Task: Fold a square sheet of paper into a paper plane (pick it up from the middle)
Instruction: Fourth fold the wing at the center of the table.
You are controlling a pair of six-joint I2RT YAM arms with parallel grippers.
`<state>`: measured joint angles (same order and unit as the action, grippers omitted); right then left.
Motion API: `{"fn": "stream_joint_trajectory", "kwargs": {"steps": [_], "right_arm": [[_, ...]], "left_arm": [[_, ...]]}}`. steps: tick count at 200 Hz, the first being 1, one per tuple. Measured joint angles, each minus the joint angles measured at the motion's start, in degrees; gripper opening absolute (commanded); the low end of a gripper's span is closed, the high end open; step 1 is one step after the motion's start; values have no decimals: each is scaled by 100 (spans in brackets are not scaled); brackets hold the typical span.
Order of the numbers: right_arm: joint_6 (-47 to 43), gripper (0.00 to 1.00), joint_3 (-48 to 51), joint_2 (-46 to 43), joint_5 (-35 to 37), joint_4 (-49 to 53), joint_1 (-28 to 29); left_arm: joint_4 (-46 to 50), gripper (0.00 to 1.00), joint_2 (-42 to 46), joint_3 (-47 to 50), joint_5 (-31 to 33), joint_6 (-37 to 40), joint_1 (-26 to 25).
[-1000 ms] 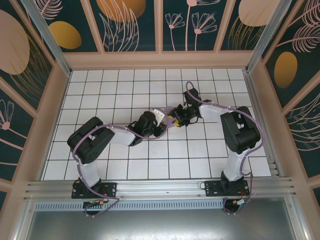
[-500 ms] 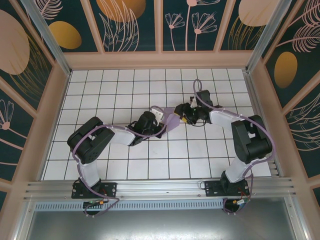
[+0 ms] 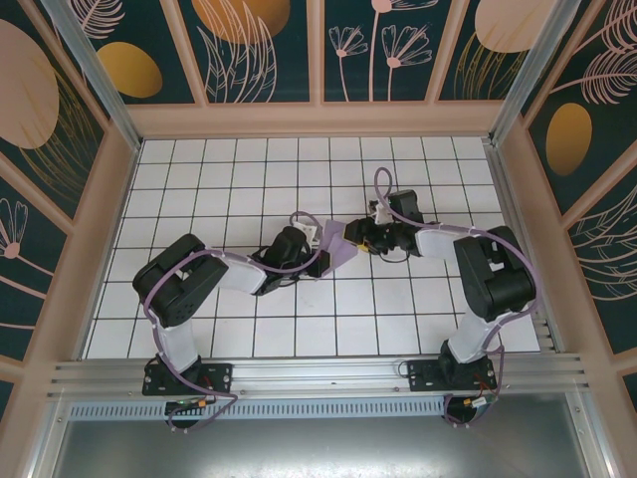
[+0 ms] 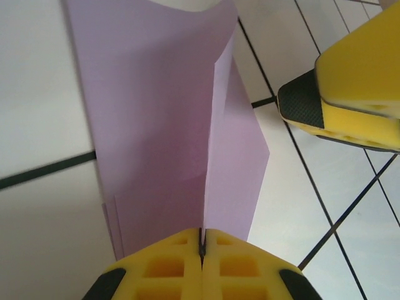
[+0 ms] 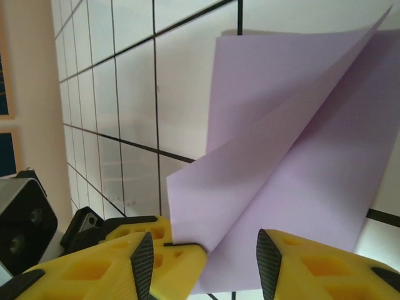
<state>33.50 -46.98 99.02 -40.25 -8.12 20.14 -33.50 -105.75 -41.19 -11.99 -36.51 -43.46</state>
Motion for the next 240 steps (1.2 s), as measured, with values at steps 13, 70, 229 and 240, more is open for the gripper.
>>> {"fn": "stream_joint_trajectory", "kwargs": {"steps": [13, 70, 229, 240], "right_arm": [[-48, 49, -33, 136, -24, 11, 17], [-160, 48, -354, 474, -39, 13, 162], [-216, 49, -662, 804, 164, 326, 352], [-221, 49, -686, 809, 208, 385, 361]], "left_arm": [[-57, 4, 42, 96, 26, -125, 0], [-404, 5, 122, 299, 87, -476, 0], [-925, 7, 131, 466, 37, -1108, 7], [-964, 7, 122, 466, 0, -1132, 4]]}}
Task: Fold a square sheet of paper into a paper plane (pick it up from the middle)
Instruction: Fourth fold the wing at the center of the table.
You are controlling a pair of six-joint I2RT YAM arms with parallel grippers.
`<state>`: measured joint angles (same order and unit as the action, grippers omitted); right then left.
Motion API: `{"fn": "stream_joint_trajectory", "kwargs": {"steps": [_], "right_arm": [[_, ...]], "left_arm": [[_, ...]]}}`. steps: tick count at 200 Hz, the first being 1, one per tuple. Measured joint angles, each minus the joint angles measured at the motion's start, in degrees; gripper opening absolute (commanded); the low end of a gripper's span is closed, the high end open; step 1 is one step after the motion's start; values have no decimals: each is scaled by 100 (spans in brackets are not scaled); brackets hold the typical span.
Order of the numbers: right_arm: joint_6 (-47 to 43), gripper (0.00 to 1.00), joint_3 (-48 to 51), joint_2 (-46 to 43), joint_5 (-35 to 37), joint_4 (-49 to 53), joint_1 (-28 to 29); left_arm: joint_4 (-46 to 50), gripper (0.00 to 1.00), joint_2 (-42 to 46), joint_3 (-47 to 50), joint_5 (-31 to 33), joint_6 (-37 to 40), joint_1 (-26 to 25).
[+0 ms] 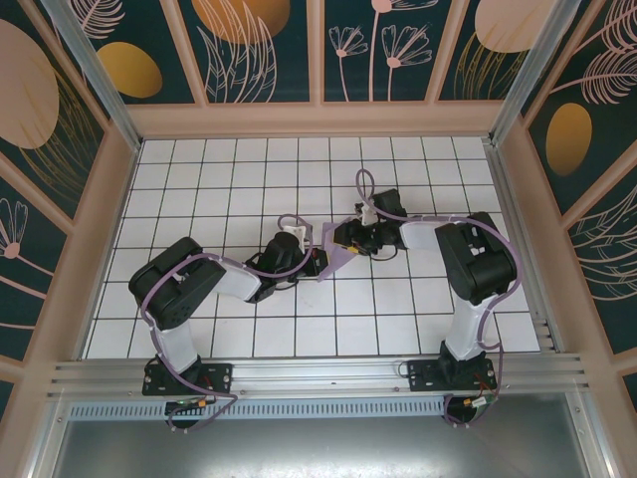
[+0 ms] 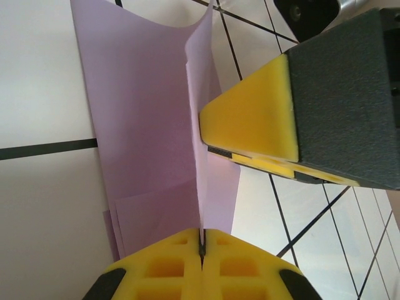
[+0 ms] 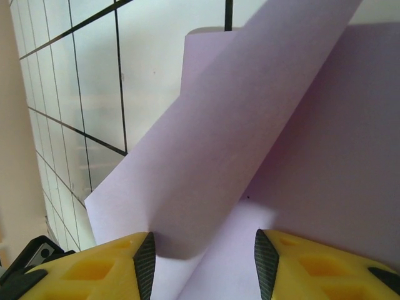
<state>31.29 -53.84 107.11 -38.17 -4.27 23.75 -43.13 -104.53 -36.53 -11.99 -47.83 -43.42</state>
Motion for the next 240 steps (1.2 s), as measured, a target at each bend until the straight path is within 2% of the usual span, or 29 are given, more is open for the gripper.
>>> {"fn": "stream_joint_trajectory", "kwargs": {"steps": [55, 110, 139, 201, 240], "right_arm": [[-96, 49, -201, 48, 302, 291, 142], [-103, 48, -361, 81, 588, 557, 249], [-120, 48, -442, 96, 730, 693, 299], [-212, 53, -638, 170, 960, 933, 409], [-229, 57, -809, 232, 1027, 1106, 468]], "left_arm": [[-35, 13, -129, 0, -175, -52, 9], [144, 33, -13, 2, -149, -57, 48], [291, 38, 337, 52, -61, -50, 101], [584, 38, 1001, 146, 175, -55, 122], [584, 29, 992, 144, -72, -151, 120]]}}
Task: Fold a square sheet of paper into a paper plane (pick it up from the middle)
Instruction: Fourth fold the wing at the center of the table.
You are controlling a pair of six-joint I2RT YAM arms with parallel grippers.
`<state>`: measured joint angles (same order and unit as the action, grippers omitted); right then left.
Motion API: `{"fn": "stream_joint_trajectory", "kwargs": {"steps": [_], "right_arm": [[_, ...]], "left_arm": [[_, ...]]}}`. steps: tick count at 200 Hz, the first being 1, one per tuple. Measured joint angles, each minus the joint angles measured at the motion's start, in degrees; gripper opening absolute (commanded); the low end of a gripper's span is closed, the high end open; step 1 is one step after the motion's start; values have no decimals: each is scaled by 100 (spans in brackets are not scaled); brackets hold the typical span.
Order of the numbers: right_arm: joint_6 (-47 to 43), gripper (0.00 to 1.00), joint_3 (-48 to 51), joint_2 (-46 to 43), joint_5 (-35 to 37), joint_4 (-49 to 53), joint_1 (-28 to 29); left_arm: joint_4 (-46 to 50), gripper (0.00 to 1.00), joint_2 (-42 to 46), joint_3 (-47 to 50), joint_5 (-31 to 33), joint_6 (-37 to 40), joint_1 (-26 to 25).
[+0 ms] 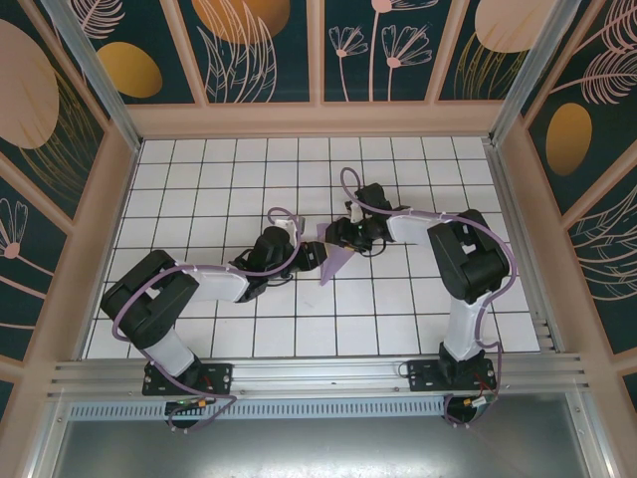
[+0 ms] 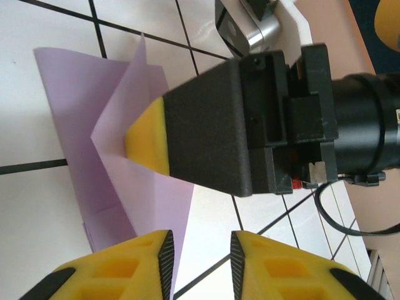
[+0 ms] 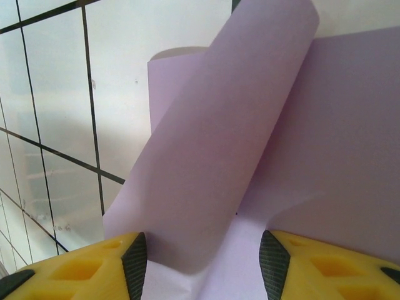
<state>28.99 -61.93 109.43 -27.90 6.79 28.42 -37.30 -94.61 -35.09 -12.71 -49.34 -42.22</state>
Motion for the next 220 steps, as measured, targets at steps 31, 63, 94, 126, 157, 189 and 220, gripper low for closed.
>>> {"fn": "stream_joint_trajectory", "kwargs": {"steps": [31, 63, 94, 126, 157, 189, 220], "right_arm": [[2, 58, -72, 31, 44, 85, 20], [7, 58, -114, 48, 70, 133, 31], [9, 58, -138, 61, 72, 164, 31], [4, 58, -138, 61, 70, 166, 31], [2, 57, -138, 61, 68, 168, 31], [-17, 57, -136, 59, 61, 166, 31], [-46, 57, -131, 52, 44, 164, 28]], "left_arm": [[-2, 23, -164, -33, -195, -48, 0], [4, 18, -391, -125, -341, -72, 0], [48, 17, -542, -212, -356, -70, 0], [378, 16, -632, -396, -293, 0, 0], [590, 16, -723, -494, -214, 68, 0], [723, 15, -734, -507, -157, 109, 0], [796, 14, -737, -511, -68, 109, 0]]}}
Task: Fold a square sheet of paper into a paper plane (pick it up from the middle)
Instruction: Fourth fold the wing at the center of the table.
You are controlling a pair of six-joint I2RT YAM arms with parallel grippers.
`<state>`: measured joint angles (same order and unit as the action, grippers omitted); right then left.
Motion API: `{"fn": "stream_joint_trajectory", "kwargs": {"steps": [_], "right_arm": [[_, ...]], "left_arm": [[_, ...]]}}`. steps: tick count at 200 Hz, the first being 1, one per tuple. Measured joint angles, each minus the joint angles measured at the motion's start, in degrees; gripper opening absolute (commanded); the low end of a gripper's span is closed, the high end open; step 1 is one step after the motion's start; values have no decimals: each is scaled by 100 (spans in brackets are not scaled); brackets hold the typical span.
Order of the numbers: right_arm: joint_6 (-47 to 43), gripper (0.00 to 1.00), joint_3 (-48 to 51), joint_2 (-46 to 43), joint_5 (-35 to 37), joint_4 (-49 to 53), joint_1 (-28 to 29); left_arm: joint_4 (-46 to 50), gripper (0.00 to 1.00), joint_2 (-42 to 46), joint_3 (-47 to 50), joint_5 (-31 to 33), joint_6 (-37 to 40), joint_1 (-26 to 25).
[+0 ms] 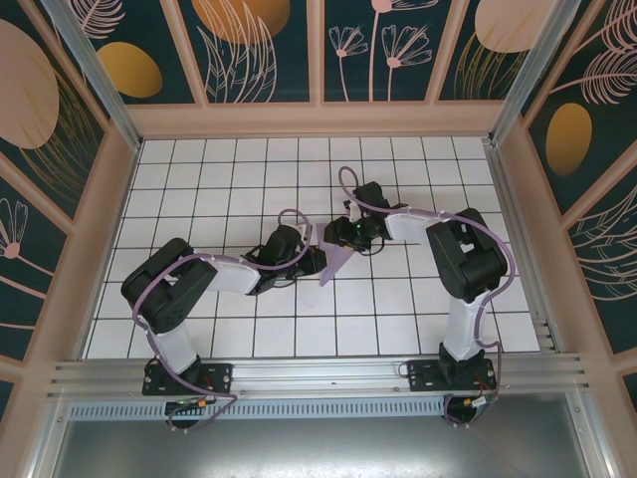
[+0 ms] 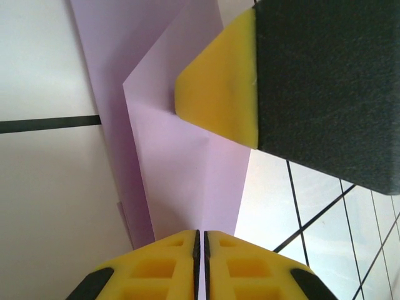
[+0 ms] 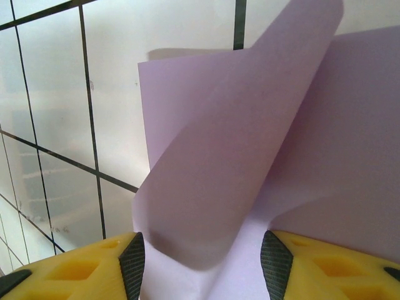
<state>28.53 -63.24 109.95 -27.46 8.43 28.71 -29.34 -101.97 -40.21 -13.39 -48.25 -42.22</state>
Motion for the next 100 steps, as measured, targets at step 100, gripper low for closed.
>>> {"fn": "stream_joint_trajectory", "kwargs": {"steps": [100], "right_arm": [[-37, 49, 68, -20, 68, -50, -7]], "left_arm": [[46, 15, -24, 0, 33, -2, 0]]}}
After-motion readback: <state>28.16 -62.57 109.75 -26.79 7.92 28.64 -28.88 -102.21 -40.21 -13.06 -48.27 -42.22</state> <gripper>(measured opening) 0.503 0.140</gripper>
